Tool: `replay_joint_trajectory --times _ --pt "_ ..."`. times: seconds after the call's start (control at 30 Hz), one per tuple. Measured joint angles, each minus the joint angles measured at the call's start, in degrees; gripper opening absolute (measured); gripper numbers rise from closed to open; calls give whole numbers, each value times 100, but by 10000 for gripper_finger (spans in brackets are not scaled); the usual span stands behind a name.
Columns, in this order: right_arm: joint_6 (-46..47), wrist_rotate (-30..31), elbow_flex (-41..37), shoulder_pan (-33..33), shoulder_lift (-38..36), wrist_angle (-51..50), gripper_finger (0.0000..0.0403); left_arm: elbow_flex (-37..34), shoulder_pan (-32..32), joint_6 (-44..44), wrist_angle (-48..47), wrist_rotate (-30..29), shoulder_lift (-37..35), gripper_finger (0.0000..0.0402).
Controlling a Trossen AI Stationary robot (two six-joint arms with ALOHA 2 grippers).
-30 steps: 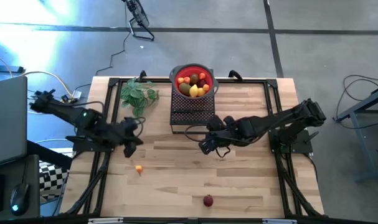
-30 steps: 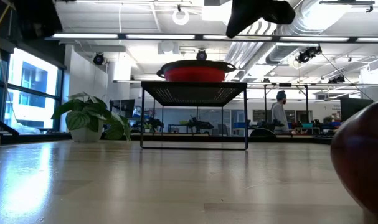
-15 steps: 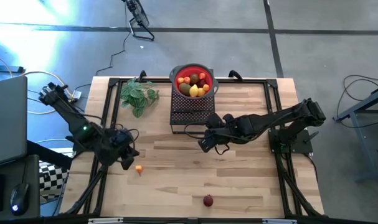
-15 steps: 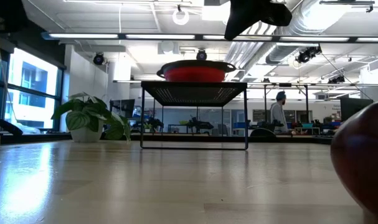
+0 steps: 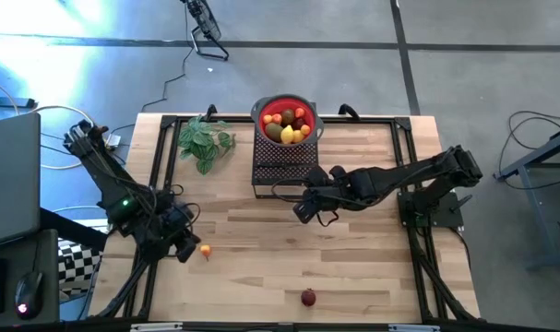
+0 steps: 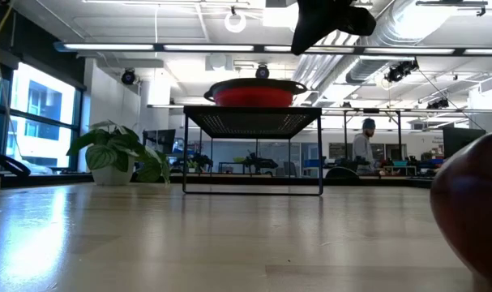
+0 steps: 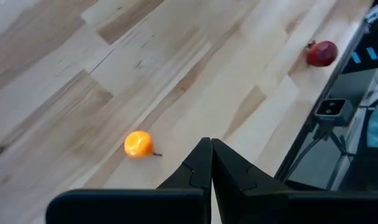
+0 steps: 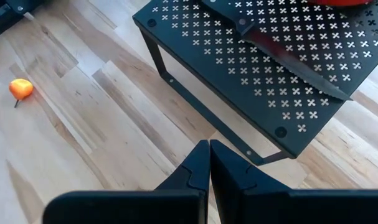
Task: Pick & Place Fruit
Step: Put the pear into the red strainer bowl
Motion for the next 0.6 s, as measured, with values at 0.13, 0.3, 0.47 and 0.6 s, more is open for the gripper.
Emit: replay_joint_trajectory --times 0.13,0.3,0.47,0.6 --pt "-2 -1 0 2 0 2 4 0 -12 -147 -138 51 0 0" --pt "-2 6 -2 2 0 2 4 0 -12 -137 -135 81 0 0" --pt "-2 11 -2 2 0 4 4 0 -10 -13 -211 81 0 0" --pt "-2 13 -2 2 0 20 4 0 -10 -289 -305 114 33 14"
